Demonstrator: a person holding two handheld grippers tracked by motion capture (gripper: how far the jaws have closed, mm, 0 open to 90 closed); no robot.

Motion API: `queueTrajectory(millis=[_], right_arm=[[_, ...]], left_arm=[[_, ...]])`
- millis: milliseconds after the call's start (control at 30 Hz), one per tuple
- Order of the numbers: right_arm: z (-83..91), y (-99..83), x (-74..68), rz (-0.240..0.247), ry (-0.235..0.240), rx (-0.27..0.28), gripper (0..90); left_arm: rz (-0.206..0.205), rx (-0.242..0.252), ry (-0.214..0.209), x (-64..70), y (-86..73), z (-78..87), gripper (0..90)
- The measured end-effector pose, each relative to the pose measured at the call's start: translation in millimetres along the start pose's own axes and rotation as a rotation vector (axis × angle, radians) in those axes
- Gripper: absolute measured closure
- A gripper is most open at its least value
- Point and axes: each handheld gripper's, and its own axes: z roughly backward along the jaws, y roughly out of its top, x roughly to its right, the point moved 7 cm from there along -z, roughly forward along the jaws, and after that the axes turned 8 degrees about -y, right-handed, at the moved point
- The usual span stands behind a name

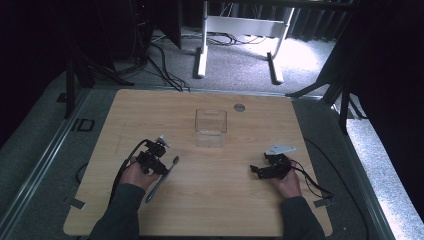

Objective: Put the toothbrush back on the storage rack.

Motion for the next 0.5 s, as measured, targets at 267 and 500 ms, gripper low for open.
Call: queueTrajectory(millis=[267, 500], right_arm=[[0.0, 0.0, 0.0, 0.000, 0.000, 0.000, 15.1], [0.0, 0.0, 0.0, 0.000, 0.000, 0.000, 15.1]], left_arm=[[0.002, -0.032, 0.040, 0.2, -1.2, -5.7, 70.5], [0.003, -0.054, 0.053, -0.7, -2.0, -11.4, 70.3]])
